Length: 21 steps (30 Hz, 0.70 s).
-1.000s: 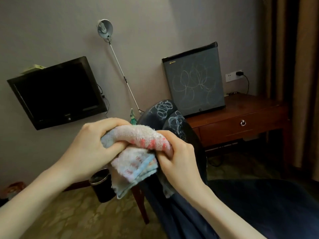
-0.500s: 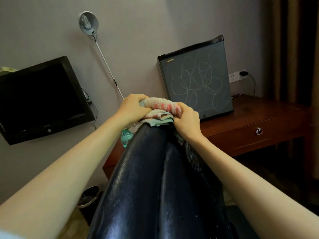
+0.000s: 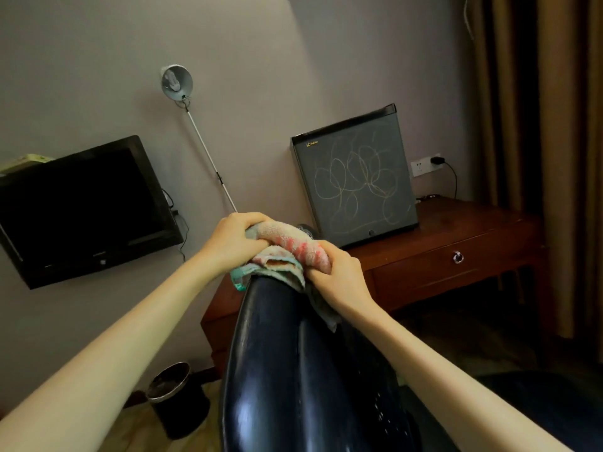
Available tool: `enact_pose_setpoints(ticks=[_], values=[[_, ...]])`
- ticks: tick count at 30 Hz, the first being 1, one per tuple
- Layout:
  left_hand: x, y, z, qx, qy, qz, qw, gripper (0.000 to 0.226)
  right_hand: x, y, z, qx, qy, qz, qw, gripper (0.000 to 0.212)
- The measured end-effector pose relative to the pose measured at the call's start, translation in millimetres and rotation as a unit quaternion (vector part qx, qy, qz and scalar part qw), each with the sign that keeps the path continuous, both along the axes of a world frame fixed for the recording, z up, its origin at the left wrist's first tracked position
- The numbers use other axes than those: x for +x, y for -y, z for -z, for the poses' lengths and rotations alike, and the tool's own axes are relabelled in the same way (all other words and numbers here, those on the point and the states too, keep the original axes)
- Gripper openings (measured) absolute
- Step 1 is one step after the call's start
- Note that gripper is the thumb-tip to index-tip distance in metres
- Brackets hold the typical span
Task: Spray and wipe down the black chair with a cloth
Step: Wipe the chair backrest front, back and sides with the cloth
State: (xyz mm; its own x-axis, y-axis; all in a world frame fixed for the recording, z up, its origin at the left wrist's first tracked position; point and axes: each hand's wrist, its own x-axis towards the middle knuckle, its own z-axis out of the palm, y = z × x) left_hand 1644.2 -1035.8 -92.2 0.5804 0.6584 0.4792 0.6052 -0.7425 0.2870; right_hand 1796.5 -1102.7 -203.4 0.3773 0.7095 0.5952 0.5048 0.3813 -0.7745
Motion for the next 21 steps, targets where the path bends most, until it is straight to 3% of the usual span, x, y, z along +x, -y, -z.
enact_pose_setpoints(ticks=[10, 15, 21], values=[[-86, 185, 15, 0.001, -0.009, 0.047, 0.999, 0.028, -61, 173, 16, 0.078, -0.010, -0.154, 0.985, 0.034], [-70, 152, 8, 0.012, -0.019, 0.032, 0.999, 0.027, -52, 142, 13, 0.074, -0.020, -0.122, 0.990, 0.032], [-28, 45, 3, 0.015, 0.004, 0.001, 1.000, 0.023, -17, 29, 2, 0.052, -0.008, -0.045, 0.998, 0.033]])
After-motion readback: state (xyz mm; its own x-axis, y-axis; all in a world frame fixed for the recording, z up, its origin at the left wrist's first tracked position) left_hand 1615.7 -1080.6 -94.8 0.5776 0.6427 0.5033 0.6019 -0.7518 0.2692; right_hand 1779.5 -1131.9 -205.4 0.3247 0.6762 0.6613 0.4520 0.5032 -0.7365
